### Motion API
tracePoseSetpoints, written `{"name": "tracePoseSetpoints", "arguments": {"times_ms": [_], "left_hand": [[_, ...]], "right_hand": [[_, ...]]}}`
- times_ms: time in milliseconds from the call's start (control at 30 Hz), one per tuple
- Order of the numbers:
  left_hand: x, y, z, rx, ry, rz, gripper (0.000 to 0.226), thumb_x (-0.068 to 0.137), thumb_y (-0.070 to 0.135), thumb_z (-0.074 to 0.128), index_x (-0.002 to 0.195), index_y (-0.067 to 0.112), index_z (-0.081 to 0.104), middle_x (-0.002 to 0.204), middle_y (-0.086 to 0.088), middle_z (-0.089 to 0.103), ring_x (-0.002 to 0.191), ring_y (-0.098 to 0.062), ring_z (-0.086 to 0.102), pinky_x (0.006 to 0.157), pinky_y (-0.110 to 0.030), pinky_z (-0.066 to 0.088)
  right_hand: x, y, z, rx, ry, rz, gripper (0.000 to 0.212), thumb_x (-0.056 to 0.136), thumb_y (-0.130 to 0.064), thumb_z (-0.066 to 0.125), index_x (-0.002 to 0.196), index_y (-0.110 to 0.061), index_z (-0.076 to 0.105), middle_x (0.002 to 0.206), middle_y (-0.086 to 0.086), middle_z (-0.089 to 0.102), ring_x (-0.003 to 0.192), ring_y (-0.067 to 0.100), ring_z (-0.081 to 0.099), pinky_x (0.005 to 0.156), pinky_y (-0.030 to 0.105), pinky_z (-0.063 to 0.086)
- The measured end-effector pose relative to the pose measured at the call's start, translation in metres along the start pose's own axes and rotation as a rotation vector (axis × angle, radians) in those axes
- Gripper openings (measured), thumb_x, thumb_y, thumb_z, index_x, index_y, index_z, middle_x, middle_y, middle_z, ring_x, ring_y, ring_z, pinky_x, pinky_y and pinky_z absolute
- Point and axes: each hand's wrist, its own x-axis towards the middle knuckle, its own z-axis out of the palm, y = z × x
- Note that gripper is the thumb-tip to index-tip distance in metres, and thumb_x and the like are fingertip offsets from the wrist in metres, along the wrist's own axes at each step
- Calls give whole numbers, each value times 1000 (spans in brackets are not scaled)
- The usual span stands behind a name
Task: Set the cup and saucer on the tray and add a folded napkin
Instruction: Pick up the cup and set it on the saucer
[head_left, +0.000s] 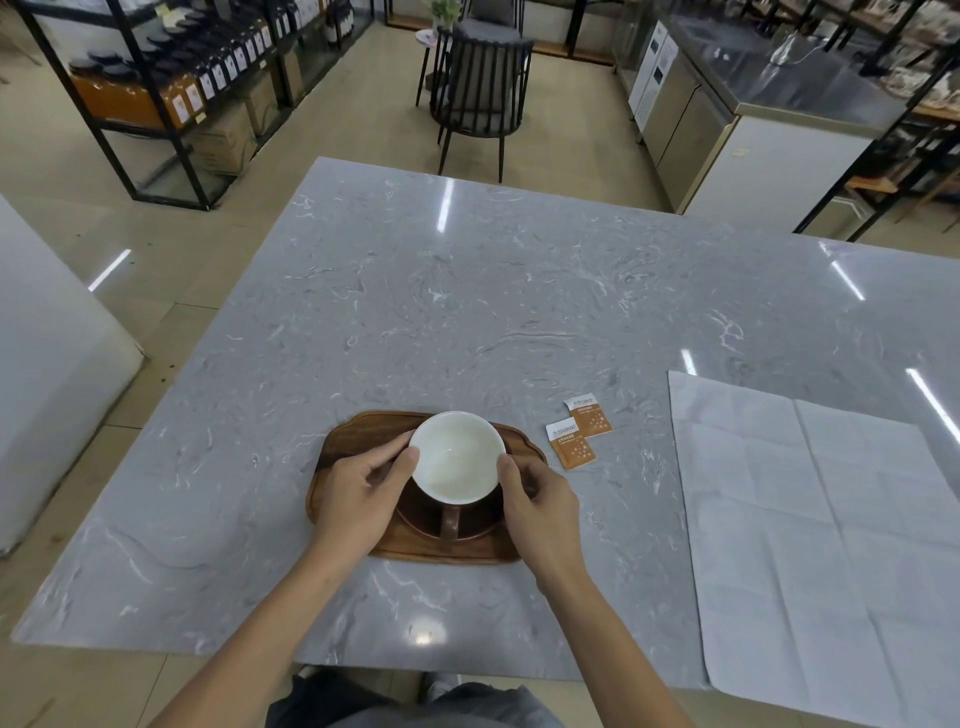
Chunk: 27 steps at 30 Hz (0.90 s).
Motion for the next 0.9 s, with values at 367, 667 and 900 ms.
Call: {"name": "tracePoseSetpoints", "arguments": {"times_ms": [367,667,900], "left_hand": [[-3,0,0,-47,0,-11,28,90,30,74,118,32,74,108,27,75,107,10,66,81,1,45],[-5,6,-1,-22,-10,-11,30,92,30,72,122,28,73,113,23,74,111,6,65,90,-8,50],[-9,11,-2,93,-6,4,29,95,39,65,123,34,71,112,32,71,111,15,61,96,-15,49]], "right_hand": [[3,0,-6,-11,-39,-20,26,95,-57,54,98,-38,72,91,-22,73,87,-4,67,69,17,55],[5,-1,-10,-6,-93,-39,33,98,-53,54,108,-29,74,98,-16,74,91,2,68,76,25,57],[3,-2,-10,-9,-98,-37,35,97,-56,52,111,-30,72,97,-22,70,92,1,65,76,22,54]]}}
